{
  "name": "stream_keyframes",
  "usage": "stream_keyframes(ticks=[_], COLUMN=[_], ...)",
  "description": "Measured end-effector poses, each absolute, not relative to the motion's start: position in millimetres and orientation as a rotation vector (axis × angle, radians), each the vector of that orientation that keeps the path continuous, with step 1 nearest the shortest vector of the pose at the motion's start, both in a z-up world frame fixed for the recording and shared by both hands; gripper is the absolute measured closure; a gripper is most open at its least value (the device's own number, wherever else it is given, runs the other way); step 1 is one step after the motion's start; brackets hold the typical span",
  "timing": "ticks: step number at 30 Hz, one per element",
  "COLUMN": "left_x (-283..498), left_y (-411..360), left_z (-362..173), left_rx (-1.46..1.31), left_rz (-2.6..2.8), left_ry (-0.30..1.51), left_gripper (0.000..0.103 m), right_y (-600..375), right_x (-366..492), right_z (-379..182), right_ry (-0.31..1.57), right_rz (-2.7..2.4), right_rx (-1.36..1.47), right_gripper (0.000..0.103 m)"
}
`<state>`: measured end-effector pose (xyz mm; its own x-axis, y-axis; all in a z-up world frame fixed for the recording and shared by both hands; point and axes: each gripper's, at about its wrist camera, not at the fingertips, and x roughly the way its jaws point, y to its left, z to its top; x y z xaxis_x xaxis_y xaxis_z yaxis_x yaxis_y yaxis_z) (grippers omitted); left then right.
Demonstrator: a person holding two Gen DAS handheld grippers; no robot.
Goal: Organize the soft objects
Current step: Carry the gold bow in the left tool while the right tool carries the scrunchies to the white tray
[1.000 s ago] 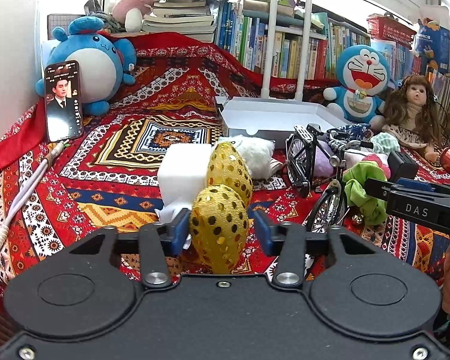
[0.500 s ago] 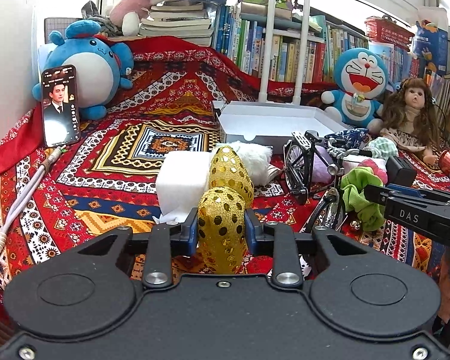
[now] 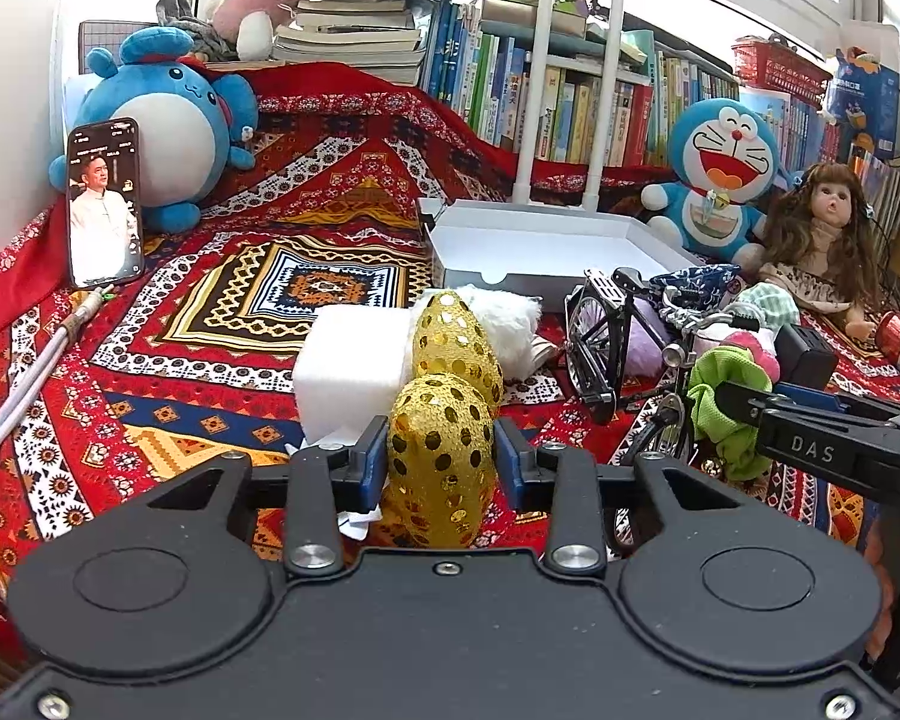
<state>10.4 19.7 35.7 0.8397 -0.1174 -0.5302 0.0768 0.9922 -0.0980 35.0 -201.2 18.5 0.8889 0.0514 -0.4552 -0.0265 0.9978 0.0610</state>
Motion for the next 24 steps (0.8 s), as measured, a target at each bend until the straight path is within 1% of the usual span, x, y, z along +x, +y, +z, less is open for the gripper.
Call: stream_keyframes(ticks=[4,6,14,15,16,17,19,20,23,24], left_x=[14.1,15.4,21.5,21.7,21.9,22.2,21.7,21.6,20.2,19.8], left_y=[20.4,20.1,15.1,14.4,13.4,12.8,12.1,11.5,10.0,9.6], left_z=[36.1,36.2,31.3,30.8,30.3,30.2,30.3,31.0,34.6,36.1], left_rx=[-0.084,-0.084,-0.076,-0.074,-0.068,-0.059,-0.054,-0.053,-0.045,-0.044], left_rz=[-0.106,-0.111,-0.115,-0.114,-0.11,-0.108,-0.111,-0.113,-0.12,-0.123], left_ry=[0.559,0.557,0.572,0.571,0.571,0.571,0.569,0.568,0.557,0.553], left_gripper=[0.066,0.063,0.062,0.064,0.068,0.076,0.077,0.078,0.079,0.079], right_y=[-201.7,-202.4,-202.3,-202.2,-202.0,-202.1,-201.6,-201.0,-199.6,-199.1], right_x=[39.4,40.7,43.0,43.4,43.7,43.7,44.3,43.9,42.2,41.9], right_z=[17.4,16.9,13.7,13.4,13.2,13.3,12.7,12.6,13.8,14.5], right_ry=[0.474,0.475,0.478,0.479,0.479,0.481,0.486,0.486,0.489,0.488], right_rz=[0.038,0.037,0.044,0.045,0.045,0.047,0.054,0.058,0.074,0.073], right_rx=[0.053,0.055,0.056,0.055,0.055,0.055,0.055,0.054,0.064,0.065], right_gripper=[0.036,0.035,0.034,0.034,0.034,0.034,0.034,0.043,0.061,0.063])
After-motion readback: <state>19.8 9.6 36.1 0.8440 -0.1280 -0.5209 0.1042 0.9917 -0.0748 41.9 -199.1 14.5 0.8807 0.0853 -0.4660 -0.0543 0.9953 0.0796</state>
